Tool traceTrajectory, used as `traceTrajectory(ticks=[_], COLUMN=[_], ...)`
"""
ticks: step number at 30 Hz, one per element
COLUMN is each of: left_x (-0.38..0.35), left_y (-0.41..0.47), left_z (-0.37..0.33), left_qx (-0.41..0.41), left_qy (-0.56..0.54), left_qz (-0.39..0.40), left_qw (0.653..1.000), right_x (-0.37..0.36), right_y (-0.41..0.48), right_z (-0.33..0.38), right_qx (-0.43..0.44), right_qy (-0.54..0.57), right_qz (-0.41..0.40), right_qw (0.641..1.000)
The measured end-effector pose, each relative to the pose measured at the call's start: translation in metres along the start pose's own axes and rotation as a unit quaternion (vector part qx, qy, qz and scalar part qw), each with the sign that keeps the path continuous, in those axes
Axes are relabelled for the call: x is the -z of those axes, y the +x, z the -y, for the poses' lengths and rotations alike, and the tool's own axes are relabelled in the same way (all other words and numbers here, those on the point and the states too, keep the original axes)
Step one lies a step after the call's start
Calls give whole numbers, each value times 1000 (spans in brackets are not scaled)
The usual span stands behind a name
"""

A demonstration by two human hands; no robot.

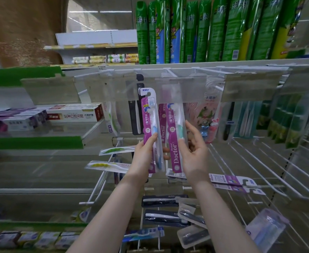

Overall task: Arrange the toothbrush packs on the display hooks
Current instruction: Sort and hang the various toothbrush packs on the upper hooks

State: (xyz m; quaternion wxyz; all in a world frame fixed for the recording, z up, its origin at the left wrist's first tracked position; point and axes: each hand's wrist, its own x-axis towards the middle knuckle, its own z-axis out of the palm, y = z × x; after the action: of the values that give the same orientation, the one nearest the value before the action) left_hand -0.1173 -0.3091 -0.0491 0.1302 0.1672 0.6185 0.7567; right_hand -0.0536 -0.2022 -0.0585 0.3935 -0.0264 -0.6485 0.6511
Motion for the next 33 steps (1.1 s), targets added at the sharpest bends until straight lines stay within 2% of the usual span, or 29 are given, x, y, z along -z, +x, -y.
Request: traceTrajectory(ticks=[7, 14, 24, 33], left_x=[2, 6, 11, 10], left_y=[-1, -2, 4, 0], left_z=[0, -6, -11, -11], left_qx=[15, -31, -63, -60], left_qy=[-11, 8, 34, 30], left_qz=[-21, -48, -45, -46], left_qw=[1000, 998, 996, 997], right_x=[-1, -7, -22, -18], right_y=[-2, 4, 45, 44], right_z=[-10, -12, -16, -21], right_qx=[-17, -12, 45, 22], right_qy=[-38, -86, -287, -310], right_qz=[22, 28, 0, 20], right_qw=[999, 996, 957, 950])
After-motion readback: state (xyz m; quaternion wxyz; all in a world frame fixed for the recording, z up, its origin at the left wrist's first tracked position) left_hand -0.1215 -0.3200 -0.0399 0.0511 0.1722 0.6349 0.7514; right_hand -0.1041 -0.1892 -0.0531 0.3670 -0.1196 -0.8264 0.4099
